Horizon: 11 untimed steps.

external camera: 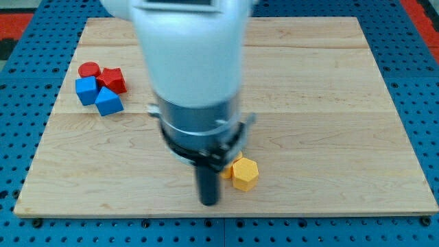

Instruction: Push the yellow hexagon near to the green star

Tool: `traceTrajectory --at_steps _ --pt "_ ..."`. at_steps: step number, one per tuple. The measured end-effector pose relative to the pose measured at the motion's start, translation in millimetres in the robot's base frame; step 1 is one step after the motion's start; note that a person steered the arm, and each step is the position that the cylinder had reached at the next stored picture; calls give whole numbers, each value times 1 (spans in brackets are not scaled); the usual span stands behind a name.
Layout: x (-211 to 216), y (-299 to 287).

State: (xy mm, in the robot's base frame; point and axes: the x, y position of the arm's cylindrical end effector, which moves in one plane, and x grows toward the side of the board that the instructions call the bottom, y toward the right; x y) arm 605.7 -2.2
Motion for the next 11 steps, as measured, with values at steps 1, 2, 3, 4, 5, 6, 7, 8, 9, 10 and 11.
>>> traceTrajectory --at_steps 1,2,3,4,5,6,7,8,9,10,11 --pt "-17 28" --pt "-28 49" --pt "-30 75" --pt "-39 112" --pt "-45 96" --pt "-36 70" --pt "-46 70" --pt "-48 71" --pt "-48 71" --pt "-58 83" --pt "-104 110"
